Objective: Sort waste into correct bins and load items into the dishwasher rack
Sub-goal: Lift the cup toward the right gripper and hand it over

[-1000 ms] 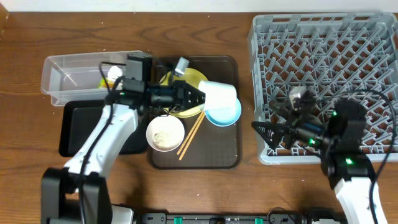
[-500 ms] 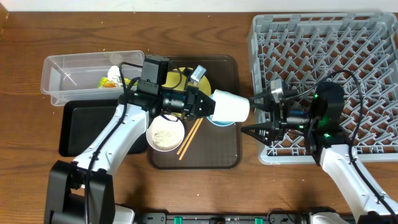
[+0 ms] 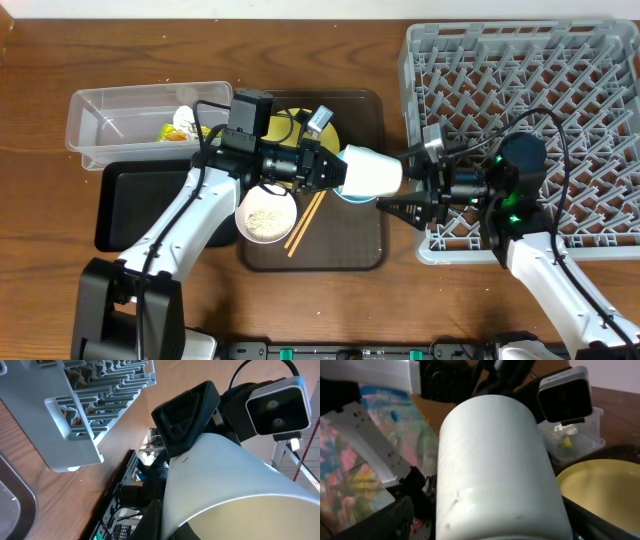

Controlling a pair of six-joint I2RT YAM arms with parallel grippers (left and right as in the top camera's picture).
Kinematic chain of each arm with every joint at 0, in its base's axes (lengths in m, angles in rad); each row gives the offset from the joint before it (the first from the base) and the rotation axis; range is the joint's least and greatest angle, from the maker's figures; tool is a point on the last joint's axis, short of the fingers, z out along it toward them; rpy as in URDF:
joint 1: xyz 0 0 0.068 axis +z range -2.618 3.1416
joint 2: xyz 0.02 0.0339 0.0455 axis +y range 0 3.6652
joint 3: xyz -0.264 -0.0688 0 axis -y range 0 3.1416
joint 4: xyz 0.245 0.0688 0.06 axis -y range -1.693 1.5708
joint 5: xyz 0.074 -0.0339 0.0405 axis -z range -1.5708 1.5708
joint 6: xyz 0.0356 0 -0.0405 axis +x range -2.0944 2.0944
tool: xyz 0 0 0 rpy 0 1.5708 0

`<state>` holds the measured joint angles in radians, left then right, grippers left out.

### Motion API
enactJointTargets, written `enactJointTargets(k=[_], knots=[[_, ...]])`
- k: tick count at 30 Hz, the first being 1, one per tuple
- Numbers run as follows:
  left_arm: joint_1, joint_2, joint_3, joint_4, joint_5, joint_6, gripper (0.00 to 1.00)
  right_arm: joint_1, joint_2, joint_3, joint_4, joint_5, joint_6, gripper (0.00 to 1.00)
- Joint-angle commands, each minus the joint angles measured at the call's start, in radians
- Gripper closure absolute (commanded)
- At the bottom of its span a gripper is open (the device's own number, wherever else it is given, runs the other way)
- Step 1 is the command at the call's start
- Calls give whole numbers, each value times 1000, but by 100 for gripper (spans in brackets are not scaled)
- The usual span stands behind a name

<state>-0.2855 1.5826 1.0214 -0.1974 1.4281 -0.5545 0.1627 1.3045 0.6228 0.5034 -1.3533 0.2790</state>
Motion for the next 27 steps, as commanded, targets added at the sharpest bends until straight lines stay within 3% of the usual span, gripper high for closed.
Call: enactJointTargets(k=[1, 11, 20, 22, 25, 27], knots=[[-2, -1, 6, 5, 20, -9, 94, 19, 0, 12, 2, 41, 13, 17], [-2, -1, 6, 5, 20, -9, 94, 21, 0, 12, 51, 56, 13, 27], [-2, -1, 6, 5, 20, -8, 94, 22, 0, 12, 62, 55, 13, 41], [-2, -1, 6, 5, 19, -8, 93, 22, 0, 12, 62, 55, 13, 48], [-2, -1, 6, 6, 18, 32, 72, 22, 0, 12, 61, 55, 14, 62], [-2, -1, 6, 4, -23, 38, 64, 22, 0, 12, 59, 55, 13, 70]])
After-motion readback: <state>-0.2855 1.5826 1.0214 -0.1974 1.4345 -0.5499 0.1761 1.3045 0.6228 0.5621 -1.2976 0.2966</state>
